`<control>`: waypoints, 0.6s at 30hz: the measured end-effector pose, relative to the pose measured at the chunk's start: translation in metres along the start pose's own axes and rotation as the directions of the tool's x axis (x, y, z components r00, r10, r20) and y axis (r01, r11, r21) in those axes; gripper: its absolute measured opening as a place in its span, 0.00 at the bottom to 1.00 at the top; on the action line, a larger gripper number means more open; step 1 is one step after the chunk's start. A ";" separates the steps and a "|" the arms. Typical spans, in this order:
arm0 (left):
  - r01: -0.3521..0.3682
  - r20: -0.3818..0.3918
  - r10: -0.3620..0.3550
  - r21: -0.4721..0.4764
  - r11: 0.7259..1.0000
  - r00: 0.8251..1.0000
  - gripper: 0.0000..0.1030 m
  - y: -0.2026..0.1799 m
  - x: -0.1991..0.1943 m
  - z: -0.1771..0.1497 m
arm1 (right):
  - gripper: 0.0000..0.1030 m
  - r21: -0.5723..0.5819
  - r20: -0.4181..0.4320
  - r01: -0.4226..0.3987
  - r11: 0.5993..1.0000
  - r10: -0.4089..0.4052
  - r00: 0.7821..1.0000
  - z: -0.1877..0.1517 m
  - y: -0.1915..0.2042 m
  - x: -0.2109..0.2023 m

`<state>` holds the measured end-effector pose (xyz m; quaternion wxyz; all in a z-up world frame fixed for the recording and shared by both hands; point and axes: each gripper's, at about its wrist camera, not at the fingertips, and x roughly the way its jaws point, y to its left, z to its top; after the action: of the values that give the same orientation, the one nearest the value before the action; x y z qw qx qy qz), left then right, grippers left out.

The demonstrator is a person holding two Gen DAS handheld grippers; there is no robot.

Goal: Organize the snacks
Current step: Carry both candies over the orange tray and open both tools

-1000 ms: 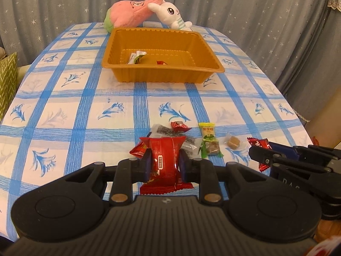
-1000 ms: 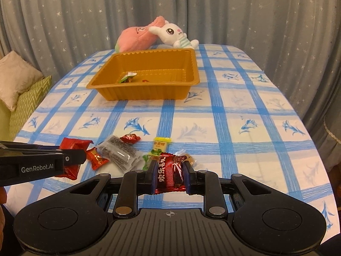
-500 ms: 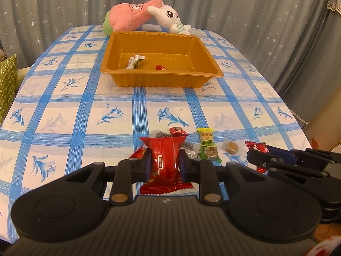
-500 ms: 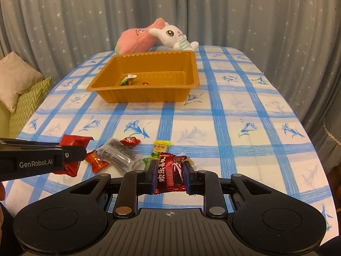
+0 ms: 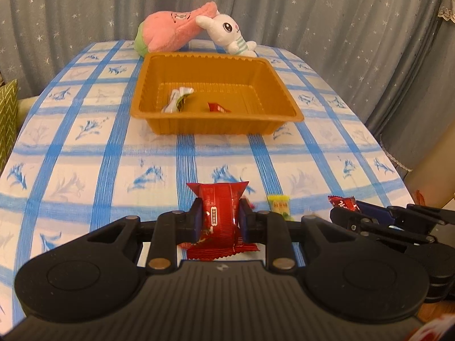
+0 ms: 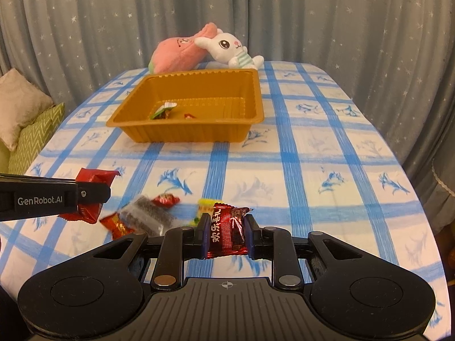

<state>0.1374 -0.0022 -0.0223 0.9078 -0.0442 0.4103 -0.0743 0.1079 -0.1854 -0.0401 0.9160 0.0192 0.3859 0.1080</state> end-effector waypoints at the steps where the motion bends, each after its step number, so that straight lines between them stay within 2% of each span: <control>1: 0.001 0.005 -0.001 -0.001 1.000 1.000 0.22 0.001 0.001 0.005 | 0.24 -0.002 0.005 -0.001 1.000 0.001 1.000 0.005 0.000 0.002; 18: 0.004 0.075 -0.004 -0.002 1.000 0.997 0.22 0.031 0.054 0.117 | 0.24 0.039 0.095 -0.070 0.997 0.066 0.993 0.132 -0.014 0.065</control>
<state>0.2641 0.0213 0.0106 0.9225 -0.0489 0.3757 -0.0741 0.2483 -0.1793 0.0053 0.9282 0.0567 0.3441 0.1300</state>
